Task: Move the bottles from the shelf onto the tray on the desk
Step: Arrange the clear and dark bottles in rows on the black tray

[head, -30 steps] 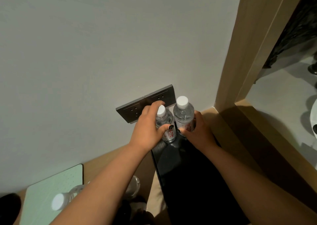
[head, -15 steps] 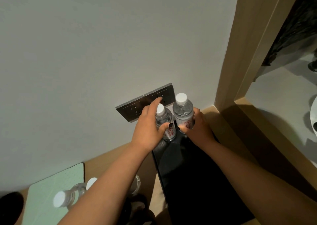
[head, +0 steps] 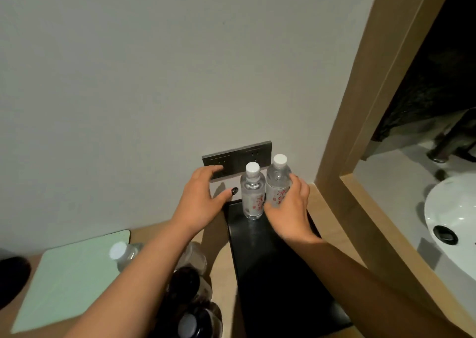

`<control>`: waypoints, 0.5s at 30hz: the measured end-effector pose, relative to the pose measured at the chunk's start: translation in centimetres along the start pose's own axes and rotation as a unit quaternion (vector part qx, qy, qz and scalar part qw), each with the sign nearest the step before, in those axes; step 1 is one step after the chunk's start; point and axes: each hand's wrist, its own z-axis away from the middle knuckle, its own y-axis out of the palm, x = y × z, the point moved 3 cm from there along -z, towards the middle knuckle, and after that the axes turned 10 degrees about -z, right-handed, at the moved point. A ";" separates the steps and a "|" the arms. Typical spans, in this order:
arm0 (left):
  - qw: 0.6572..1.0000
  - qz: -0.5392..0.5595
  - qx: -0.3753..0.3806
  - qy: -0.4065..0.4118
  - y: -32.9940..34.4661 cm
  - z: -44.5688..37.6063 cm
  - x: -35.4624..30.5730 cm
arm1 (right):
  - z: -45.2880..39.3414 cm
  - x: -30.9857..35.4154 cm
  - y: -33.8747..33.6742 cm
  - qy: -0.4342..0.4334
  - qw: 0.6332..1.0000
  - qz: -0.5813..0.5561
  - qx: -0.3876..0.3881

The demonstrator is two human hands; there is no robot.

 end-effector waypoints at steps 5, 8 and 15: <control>0.998 0.027 -0.041 -0.048 -5.5 4.4 4.1 | 3.5 4.2 1.4 -0.060 0.997 0.026 0.034; 0.997 0.005 -0.028 -0.069 -7.5 7.0 7.5 | 6.0 6.8 3.5 -0.090 0.988 0.042 0.114; 0.989 -0.029 0.082 -0.120 -7.5 11.8 13.4 | 11.2 9.4 9.7 -0.096 0.964 0.054 0.244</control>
